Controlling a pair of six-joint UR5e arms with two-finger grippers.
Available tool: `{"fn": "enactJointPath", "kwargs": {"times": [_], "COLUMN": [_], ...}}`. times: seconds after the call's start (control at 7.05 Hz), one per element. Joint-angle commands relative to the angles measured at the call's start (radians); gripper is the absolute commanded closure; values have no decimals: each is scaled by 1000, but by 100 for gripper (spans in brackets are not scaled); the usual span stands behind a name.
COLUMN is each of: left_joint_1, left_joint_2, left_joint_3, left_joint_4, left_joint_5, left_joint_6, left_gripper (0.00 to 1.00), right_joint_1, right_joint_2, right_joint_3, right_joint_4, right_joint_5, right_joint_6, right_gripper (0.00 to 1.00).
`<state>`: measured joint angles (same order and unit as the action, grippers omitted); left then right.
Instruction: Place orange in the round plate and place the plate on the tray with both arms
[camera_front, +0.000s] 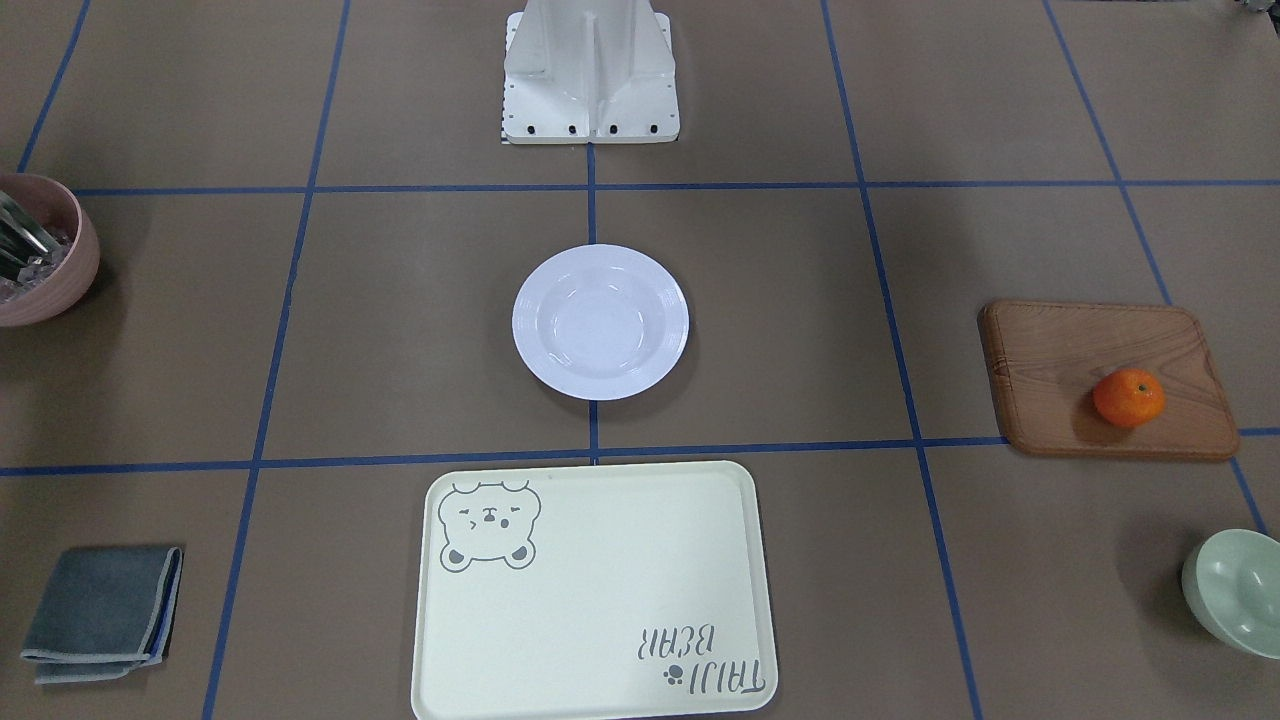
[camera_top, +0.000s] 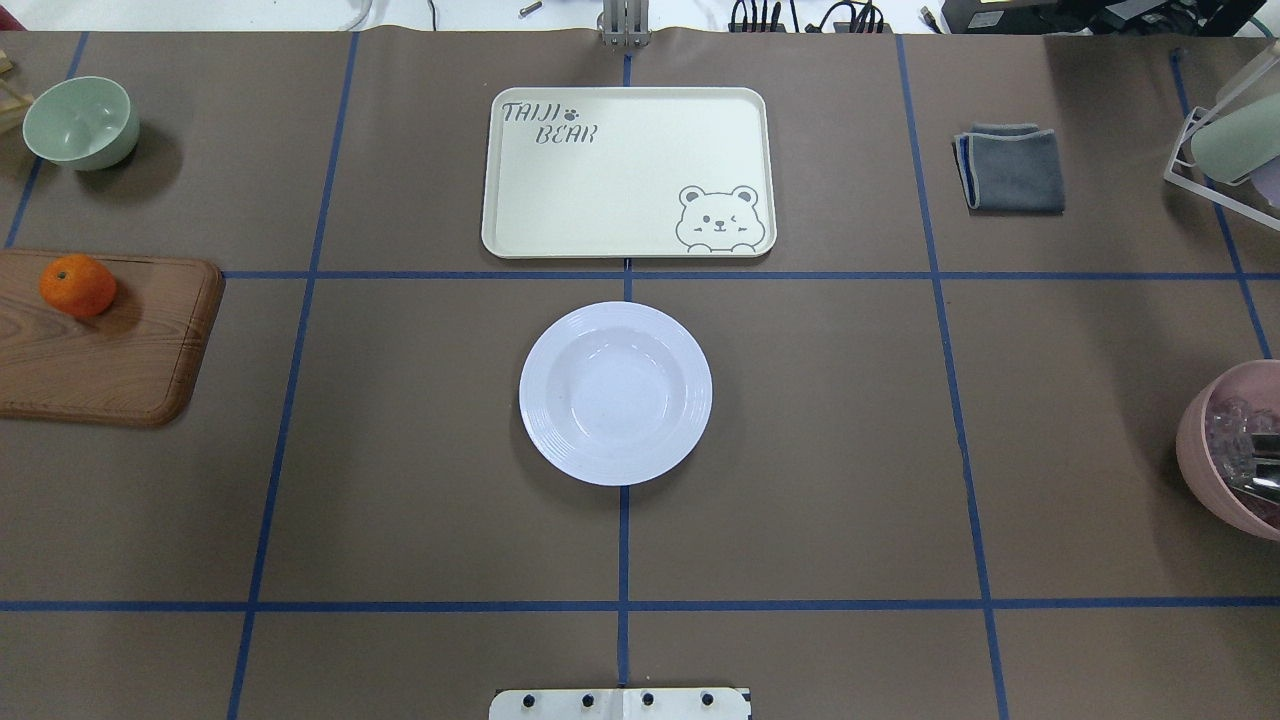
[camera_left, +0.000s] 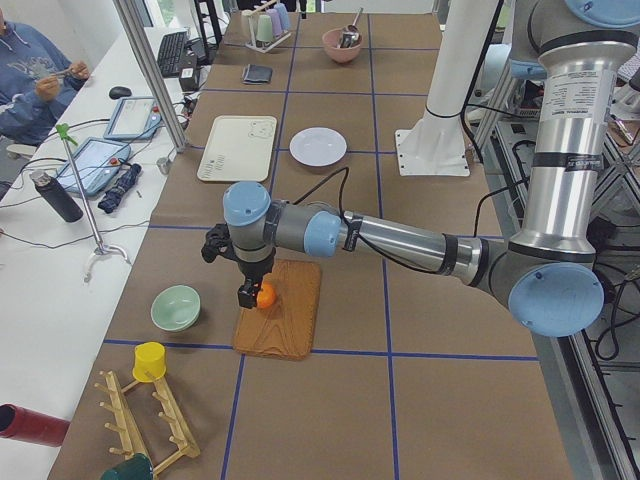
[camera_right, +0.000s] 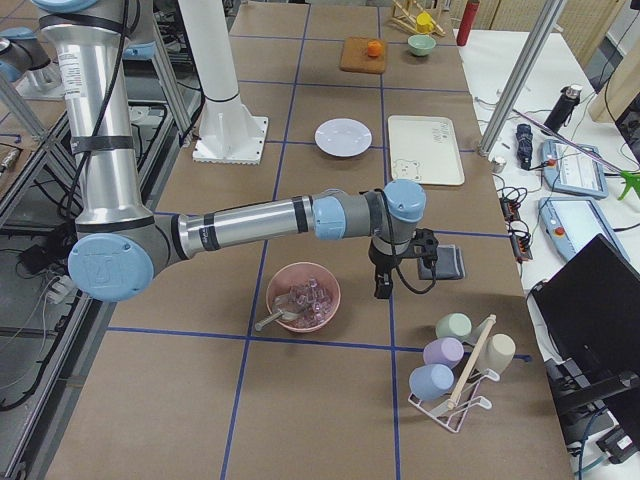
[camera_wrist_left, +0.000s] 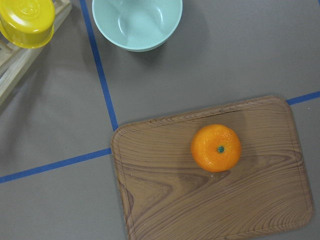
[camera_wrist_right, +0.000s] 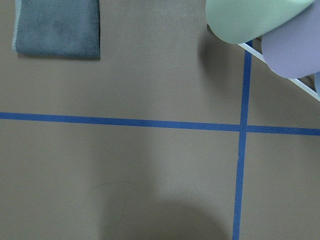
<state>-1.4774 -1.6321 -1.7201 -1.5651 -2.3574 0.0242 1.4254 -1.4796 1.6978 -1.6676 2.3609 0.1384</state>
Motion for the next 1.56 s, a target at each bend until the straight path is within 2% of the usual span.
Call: {"fn": "enactJointPath", "kwargs": {"times": [0.0,0.14,0.43,0.57,0.71,0.99,1.28,1.42], "left_joint_1": [55,98,155,213,216,239,299,313], "left_joint_2": [0,-9,-102,-106,-106,-107,-129,-129], "left_joint_3": [13,17,115,140,177,305,307,313], "left_joint_4": [-3,-15,-26,-92,-177,-356,-395,-395], "left_joint_5": [6,83,93,93,92,92,92,92], "left_joint_6": [-38,-43,-154,-232,-298,-371,-511,-517], "left_gripper": [2,2,2,2,2,2,2,2], "right_joint_1": [-45,-57,-65,-72,-82,-94,-99,-102], "right_joint_2": [1,-1,-8,-8,-8,-8,-7,-4], "right_joint_3": [-7,-13,-15,-15,-15,-13,-12,-10], "right_joint_4": [35,67,77,77,77,77,78,77], "right_joint_5": [0,3,3,3,3,1,1,1], "right_joint_6": [1,6,12,10,12,12,12,13], "right_gripper": [0,0,0,0,0,0,0,0]}}
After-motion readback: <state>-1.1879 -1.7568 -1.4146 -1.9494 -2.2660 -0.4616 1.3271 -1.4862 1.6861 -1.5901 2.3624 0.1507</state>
